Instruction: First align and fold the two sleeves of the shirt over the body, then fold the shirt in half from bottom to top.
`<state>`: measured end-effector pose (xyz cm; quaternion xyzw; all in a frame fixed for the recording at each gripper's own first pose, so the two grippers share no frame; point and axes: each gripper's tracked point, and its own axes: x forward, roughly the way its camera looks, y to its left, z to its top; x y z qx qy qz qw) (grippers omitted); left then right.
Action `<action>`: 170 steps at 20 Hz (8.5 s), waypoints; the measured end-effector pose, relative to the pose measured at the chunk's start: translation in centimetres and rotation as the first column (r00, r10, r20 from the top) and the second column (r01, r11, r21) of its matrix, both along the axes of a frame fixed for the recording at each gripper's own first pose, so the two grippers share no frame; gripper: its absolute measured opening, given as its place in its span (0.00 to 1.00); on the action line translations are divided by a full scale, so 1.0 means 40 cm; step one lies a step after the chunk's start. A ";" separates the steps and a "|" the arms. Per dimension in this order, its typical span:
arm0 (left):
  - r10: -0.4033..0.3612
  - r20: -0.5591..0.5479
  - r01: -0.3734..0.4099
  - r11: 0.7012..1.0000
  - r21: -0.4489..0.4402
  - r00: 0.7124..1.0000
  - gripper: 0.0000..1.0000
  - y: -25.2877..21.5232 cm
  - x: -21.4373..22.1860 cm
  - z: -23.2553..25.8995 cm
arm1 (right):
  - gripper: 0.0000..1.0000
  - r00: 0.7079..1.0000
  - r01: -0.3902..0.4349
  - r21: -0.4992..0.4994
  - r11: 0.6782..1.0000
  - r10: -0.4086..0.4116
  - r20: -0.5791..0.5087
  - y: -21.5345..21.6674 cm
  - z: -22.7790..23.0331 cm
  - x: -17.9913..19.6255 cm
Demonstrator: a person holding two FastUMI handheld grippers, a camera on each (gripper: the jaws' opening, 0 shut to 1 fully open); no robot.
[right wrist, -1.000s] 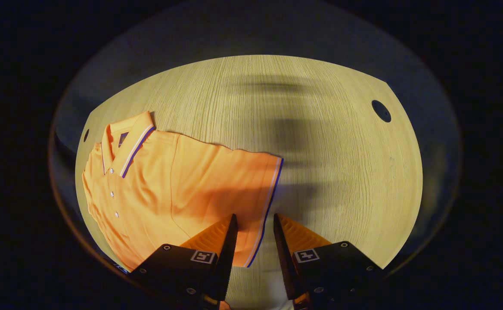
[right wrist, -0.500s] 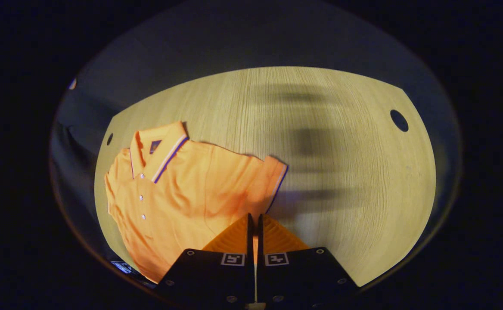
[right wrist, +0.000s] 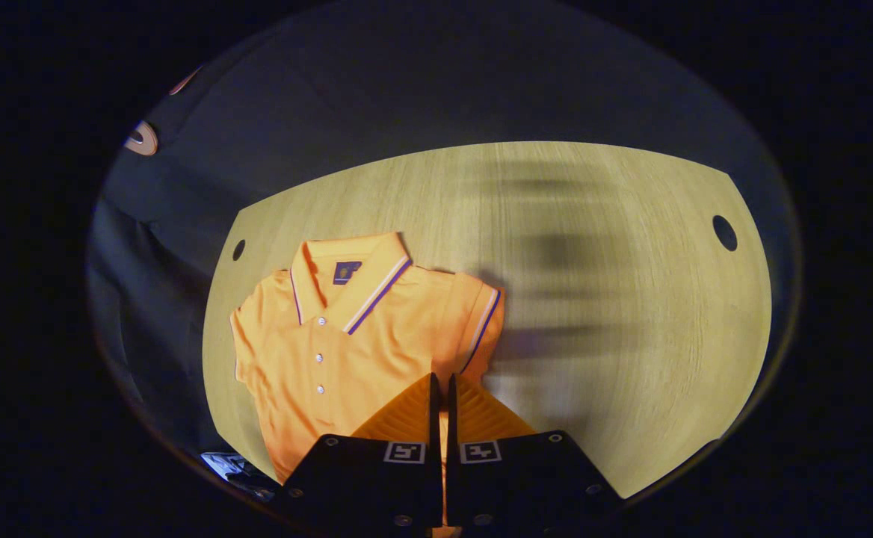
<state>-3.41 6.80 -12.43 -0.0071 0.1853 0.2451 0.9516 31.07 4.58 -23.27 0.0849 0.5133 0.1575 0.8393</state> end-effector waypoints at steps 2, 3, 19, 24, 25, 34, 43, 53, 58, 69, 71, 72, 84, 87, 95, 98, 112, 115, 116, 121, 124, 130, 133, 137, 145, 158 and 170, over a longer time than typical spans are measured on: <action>0.009 -0.004 -0.009 1.000 -0.003 1.000 0.99 0.004 -0.008 -0.007 | 0.06 1.000 -0.007 0.029 1.000 0.007 -0.012 0.035 -0.001 -0.004; 0.016 -0.007 -0.016 1.000 -0.005 1.000 0.99 0.008 -0.009 -0.010 | 0.11 1.000 -0.021 0.054 0.998 0.022 -0.007 0.056 0.004 -0.006; -0.027 -0.123 -0.007 0.962 -0.272 0.992 0.99 0.186 0.140 -0.154 | 0.78 0.991 0.015 0.111 0.994 -0.029 0.128 0.029 0.092 -0.145; -0.126 -0.293 -0.031 0.878 -0.478 0.948 0.98 0.234 0.212 -0.268 | 0.80 0.972 0.124 0.129 0.984 -0.146 0.181 0.003 0.148 -0.250; -0.148 -0.314 -0.033 0.863 -0.504 0.938 0.99 0.238 0.231 -0.281 | 0.80 0.966 0.145 0.128 0.981 -0.168 0.195 -0.002 0.159 -0.272; -0.318 -0.468 -0.052 0.781 -0.623 0.825 0.98 0.295 0.422 -0.444 | 0.96 0.873 0.308 0.077 0.948 -0.314 0.373 -0.021 0.244 -0.475; -0.365 -0.592 -0.069 0.810 -0.583 0.719 0.97 0.342 0.597 -0.595 | 0.98 0.791 0.448 0.065 0.892 -0.429 0.436 -0.002 0.250 -0.721; -0.296 -0.712 -0.102 0.883 -0.458 0.637 0.87 0.393 0.665 -0.687 | 0.98 0.751 0.550 0.084 0.831 -0.536 0.386 -0.056 0.211 -0.866; -0.310 -0.678 -0.076 0.876 -0.476 0.667 0.39 0.368 0.684 -0.682 | 0.97 0.749 0.550 0.106 0.829 -0.545 0.377 -0.052 0.205 -0.870; -0.441 -0.530 0.133 0.843 -0.521 0.724 0.03 0.302 0.743 -0.563 | 0.97 0.742 0.570 0.130 0.811 -0.576 0.344 -0.064 0.175 -0.914; -0.464 -0.518 0.187 0.847 -0.498 0.719 0.02 0.285 0.761 -0.535 | 0.97 0.744 0.575 0.130 0.808 -0.582 0.330 -0.060 0.165 -0.932; -0.476 -0.515 0.211 0.846 -0.490 0.713 0.03 0.270 0.767 -0.523 | 0.98 0.745 0.569 0.146 0.809 -0.582 0.327 -0.051 0.166 -0.936; -0.638 -0.492 0.373 0.758 -0.535 0.592 0.06 0.046 0.823 -0.527 | 0.97 0.697 0.636 0.195 0.747 -0.664 0.270 -0.047 0.125 -0.983; -0.711 -0.435 0.369 0.677 -0.637 0.552 0.21 -0.045 0.802 -0.531 | 0.98 0.700 0.639 0.191 0.745 -0.667 0.257 -0.044 0.112 -0.987; -0.720 -0.350 0.397 0.647 -0.651 0.599 0.79 -0.053 0.748 -0.472 | 0.97 0.759 0.564 0.170 0.808 -0.588 0.280 -0.033 0.122 -0.959; -0.685 -0.319 0.419 0.680 -0.601 0.655 0.93 -0.032 0.705 -0.383 | 0.99 0.785 0.502 0.156 0.851 -0.524 0.331 -0.044 0.151 -0.936; -0.620 0.091 0.608 0.714 -0.347 0.779 0.97 -0.059 0.420 -0.038 | 0.99 0.820 0.254 0.062 0.965 -0.249 0.516 -0.093 0.169 -0.885; -0.574 0.077 0.574 0.781 -0.245 0.815 0.97 -0.041 0.343 -0.026 | 0.99 0.812 0.204 0.044 0.978 -0.194 0.550 -0.099 0.174 -0.884; -0.566 0.057 0.562 0.792 -0.239 0.822 0.97 -0.041 0.309 -0.038 | 0.99 0.816 0.187 0.041 0.982 -0.178 0.549 -0.098 0.168 -0.883; -0.498 -0.116 0.445 0.840 -0.309 0.859 0.98 -0.027 0.162 -0.156 | 0.99 0.865 0.101 0.009 0.995 -0.093 0.493 -0.090 0.092 -0.916; -0.450 -0.204 0.357 0.858 -0.370 0.869 0.98 -0.013 0.073 -0.244 | 0.99 0.895 0.054 -0.018 0.998 -0.040 0.444 -0.085 0.028 -0.948; -0.436 -0.392 0.269 0.870 -0.413 0.810 0.98 -0.002 -0.078 -0.449 | 0.99 0.942 0.035 -0.063 0.997 -0.012 0.336 -0.096 -0.089 -0.983; -0.434 -0.453 0.229 0.869 -0.439 0.779 0.99 -0.002 -0.124 -0.544 | 0.99 0.957 0.034 -0.077 0.996 -0.010 0.291 -0.096 -0.131 -0.999; -0.432 -0.519 0.189 0.870 -0.455 0.738 0.99 -0.003 -0.151 -0.620 | 0.99 0.974 0.029 -0.101 0.994 -0.005 0.226 -0.093 -0.182 -1.017; -0.421 -0.618 0.142 0.882 -0.449 0.664 0.99 -0.007 -0.227 -0.708 | 0.99 0.990 -0.010 -0.141 0.990 0.029 0.135 -0.068 -0.265 -1.031; -0.427 -0.558 0.205 0.886 -0.416 0.712 0.75 -0.061 -0.163 -0.721 | 0.18 0.988 0.109 -0.134 0.985 -0.092 0.125 -0.067 -0.287 -0.978; -0.486 -0.458 0.249 0.839 -0.484 0.744 0.01 -0.073 -0.102 -0.649 | 0.04 0.979 0.179 0.197 0.964 -0.194 0.060 -0.009 -0.221 -0.951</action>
